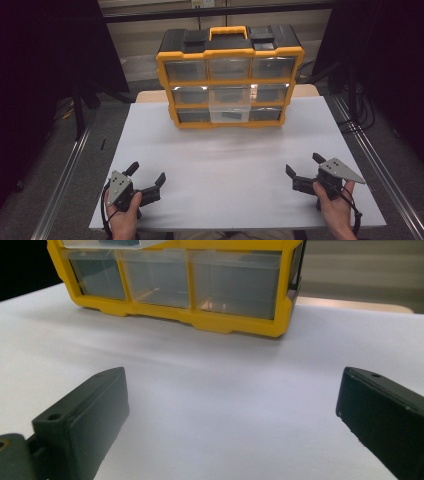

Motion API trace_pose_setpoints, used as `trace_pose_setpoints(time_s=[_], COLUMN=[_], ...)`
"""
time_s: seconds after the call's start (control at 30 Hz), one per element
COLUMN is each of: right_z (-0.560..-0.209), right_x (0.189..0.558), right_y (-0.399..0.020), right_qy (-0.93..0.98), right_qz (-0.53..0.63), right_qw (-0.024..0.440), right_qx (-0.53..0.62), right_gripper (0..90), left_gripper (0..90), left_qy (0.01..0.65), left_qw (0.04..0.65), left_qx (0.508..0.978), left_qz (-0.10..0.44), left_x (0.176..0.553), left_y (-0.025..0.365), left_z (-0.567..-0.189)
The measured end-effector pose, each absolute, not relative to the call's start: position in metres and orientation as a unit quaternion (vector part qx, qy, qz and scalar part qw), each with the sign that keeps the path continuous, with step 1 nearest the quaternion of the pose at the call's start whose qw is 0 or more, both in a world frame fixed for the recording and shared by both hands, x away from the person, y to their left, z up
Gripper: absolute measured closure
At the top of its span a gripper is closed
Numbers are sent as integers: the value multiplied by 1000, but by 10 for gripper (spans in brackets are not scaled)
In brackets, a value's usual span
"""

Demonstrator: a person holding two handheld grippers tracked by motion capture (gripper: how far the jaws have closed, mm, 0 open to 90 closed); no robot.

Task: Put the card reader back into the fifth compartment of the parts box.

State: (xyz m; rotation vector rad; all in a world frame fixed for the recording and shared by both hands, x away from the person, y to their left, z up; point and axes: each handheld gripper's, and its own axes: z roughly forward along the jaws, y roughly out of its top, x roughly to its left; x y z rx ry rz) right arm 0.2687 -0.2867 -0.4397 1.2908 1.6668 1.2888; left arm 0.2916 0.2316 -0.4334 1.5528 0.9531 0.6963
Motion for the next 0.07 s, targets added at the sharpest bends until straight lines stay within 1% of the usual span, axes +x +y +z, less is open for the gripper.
trace_pose_setpoints(time_s=[0.07], right_z=[-438], right_x=[269], right_y=[-287], right_qy=[634], right_qz=[502], right_qw=[323], right_qx=[492], right_gripper=[8], left_gripper=[20], left_qy=[406], left_qw=[559], left_qx=[661], left_qz=[294], left_x=[293], left_y=[232], left_z=[-434])
